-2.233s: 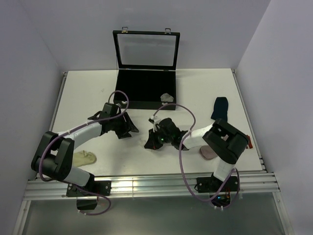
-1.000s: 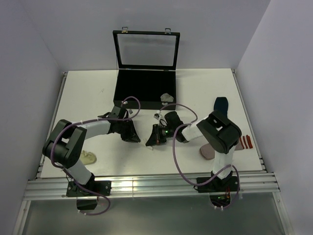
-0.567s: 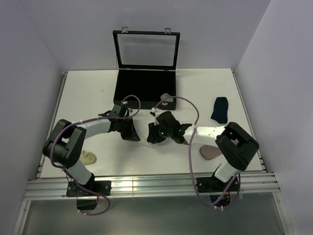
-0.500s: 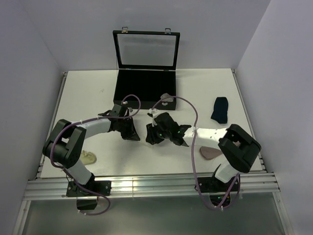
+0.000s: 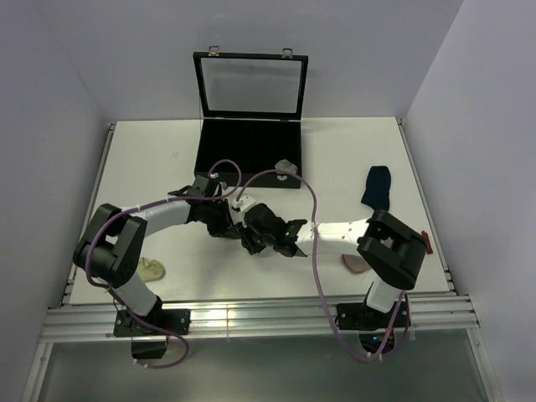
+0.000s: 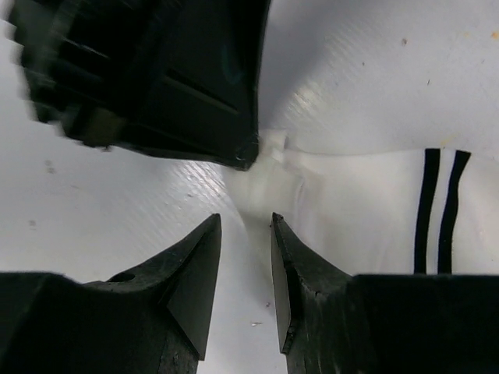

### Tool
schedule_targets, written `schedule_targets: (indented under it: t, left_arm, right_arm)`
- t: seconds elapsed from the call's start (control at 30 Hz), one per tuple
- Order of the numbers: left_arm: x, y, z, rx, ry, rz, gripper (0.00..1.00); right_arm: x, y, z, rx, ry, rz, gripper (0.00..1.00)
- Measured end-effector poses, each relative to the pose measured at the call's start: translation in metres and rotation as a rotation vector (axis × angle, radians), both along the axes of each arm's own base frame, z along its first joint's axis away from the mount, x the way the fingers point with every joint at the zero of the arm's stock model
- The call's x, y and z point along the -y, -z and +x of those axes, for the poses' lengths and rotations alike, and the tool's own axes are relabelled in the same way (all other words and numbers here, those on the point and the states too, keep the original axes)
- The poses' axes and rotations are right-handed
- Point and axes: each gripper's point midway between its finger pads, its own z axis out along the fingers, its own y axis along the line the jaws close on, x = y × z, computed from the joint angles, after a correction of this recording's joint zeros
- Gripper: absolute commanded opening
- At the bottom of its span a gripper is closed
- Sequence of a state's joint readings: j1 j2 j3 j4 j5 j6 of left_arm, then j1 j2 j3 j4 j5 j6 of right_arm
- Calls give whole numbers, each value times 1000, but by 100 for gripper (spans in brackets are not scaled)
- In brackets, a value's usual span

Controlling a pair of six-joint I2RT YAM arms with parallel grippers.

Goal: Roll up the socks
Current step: Roll the sock at the center of the board.

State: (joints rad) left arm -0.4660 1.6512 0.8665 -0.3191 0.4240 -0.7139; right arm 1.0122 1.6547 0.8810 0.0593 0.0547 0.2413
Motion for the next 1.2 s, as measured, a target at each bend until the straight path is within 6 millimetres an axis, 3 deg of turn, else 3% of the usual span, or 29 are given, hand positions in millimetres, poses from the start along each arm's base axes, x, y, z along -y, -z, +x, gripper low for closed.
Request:
schedule_targets:
  t: [0.13,0.37,0.5,0.57,0.7,0.8,1.0,1.2]
  left_arm:
    - [0,0,0,0,-1,3,1]
    - [0,-1,1,-3,-1,5,1]
    - [2,-3,4,-2,-1,4,1]
    - [2,-3,5,-3,-2,4,2]
    - [2,-3,5,-6,-6,5,21]
    - [1,-3,7,-5,-16,12,39]
    - [-4,-15,15,41,-70,6,62]
    - [-15,-27,16,92,-123,-21,63]
  right_arm:
    - [4,20,-1,-11,-3,-55,40]
    - [6,33,-1,-9,-9,-89,38]
    - [2,34,1,22,-4,-99,33]
    - [2,34,1,37,1,-107,24]
    - [1,34,1,40,5,-101,0]
    - [-2,34,-2,24,-1,-75,0]
    - [-4,34,-8,-100,-9,68,0]
    - [13,33,-3,-293,48,276,0]
